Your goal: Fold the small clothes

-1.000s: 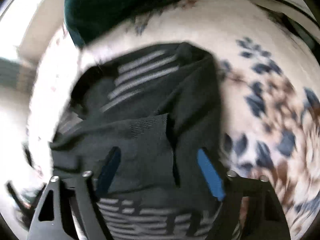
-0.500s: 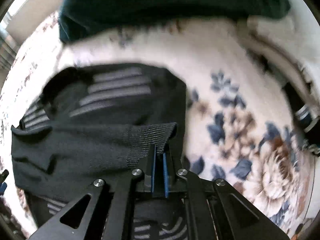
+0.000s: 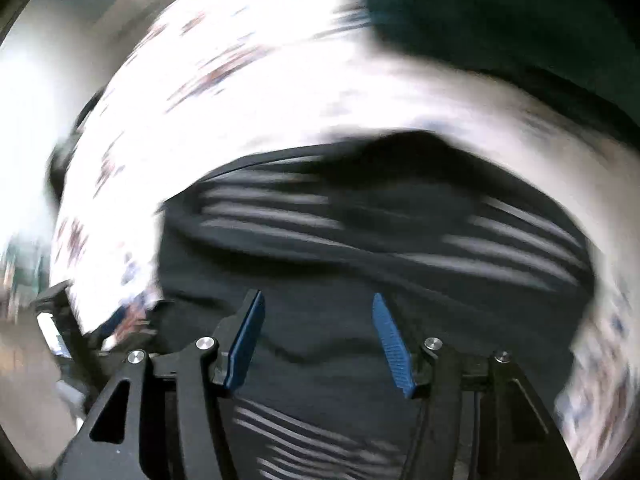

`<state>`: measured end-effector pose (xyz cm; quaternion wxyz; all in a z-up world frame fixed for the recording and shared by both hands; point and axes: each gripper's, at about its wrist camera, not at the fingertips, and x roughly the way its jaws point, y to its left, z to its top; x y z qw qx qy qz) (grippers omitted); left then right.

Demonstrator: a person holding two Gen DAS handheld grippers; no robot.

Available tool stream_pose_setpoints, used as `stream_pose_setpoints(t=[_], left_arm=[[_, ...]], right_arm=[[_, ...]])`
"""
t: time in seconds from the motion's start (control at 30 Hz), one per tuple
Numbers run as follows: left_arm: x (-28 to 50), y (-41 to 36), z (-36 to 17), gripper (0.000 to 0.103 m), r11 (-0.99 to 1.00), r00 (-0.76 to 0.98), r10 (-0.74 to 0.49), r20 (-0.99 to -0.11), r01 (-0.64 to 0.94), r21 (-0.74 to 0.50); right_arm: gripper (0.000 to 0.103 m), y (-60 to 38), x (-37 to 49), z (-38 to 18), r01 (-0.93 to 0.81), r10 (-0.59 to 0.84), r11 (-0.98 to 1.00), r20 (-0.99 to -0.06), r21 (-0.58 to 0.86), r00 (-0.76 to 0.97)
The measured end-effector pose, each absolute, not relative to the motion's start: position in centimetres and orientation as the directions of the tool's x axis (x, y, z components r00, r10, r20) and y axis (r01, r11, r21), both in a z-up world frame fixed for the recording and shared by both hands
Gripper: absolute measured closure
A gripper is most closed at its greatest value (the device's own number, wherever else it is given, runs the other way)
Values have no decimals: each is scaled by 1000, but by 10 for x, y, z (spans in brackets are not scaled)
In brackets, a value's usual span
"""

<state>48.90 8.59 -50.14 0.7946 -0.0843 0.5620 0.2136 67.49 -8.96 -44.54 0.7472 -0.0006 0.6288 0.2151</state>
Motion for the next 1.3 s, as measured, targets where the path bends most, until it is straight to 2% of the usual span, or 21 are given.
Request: stream_pose_setpoints(t=[0.2, 0.23, 0.27, 0.3, 0.43, 0.57, 0.6, 0.67, 0.73, 0.77, 0.87, 0.9, 0.93, 0.97, 1.0, 1.03, 1.13, 1.3], left_arm=[[483, 100, -518, 26, 869, 247, 204, -947, -492, 59], [483, 101, -519, 26, 867, 247, 200, -948, -496, 53], [483, 101, -520, 26, 866, 246, 198, -949, -497, 52], [484, 101, -521, 26, 867, 246, 195, -949, -497, 49], [485, 102, -524, 26, 869, 245, 185, -952, -492, 42], [484, 102, -523, 26, 875, 250, 171, -953, -483, 30], [484, 103, -521, 26, 876, 253, 168, -953, -482, 27], [482, 105, -518, 26, 880, 256, 169, -952, -474, 28], [481, 106, -517, 26, 884, 257, 172, -951, -467, 34], [481, 104, -518, 26, 886, 253, 178, -951, -462, 43], [482, 101, -519, 26, 889, 246, 193, -950, -454, 63], [483, 100, -520, 26, 889, 243, 196, -950, -452, 68], [483, 100, -521, 26, 889, 241, 198, -950, -453, 71], [483, 99, -522, 26, 888, 241, 198, -950, -454, 70], [484, 97, -523, 26, 888, 239, 198, -951, -455, 71], [485, 97, -523, 26, 887, 237, 197, -951, -455, 71], [486, 96, -523, 26, 889, 236, 198, -951, -452, 73], [482, 101, -502, 26, 882, 254, 199, -946, -467, 60]], right_arm=[[45, 44, 715, -490, -531, 317, 807, -948, 260, 16], [54, 52, 720, -493, -530, 314, 807, -949, 260, 12], [70, 58, 726, -496, -525, 325, 807, -946, 271, 11], [94, 58, 735, -499, -495, 324, 825, -946, 272, 19], [95, 27, 779, -518, -241, 335, 916, -942, 320, 22], [95, 3, 798, -526, -126, 358, 926, -934, 357, -11], [94, 3, 798, -518, -142, 361, 923, -932, 358, 0], [83, 13, 792, -503, -221, 393, 896, -919, 384, -3], [44, 33, 785, -492, -301, 423, 863, -906, 405, -7], [41, 43, 783, -491, -343, 415, 854, -910, 392, -6], [41, 89, 777, -511, -470, 291, 837, -956, 279, -48], [44, 102, 775, -520, -497, 272, 825, -960, 268, -67], [67, 114, 772, -528, -533, 216, 821, -975, 206, -46], [84, 117, 773, -532, -541, 171, 827, -985, 154, -19], [94, 114, 778, -534, -501, 177, 851, -984, 158, -10], [99, 105, 784, -533, -436, 215, 878, -976, 200, -14], [103, 69, 803, -531, -250, 276, 932, -961, 263, 19], [100, 27, 812, -532, -114, 442, 885, -892, 451, -98]])
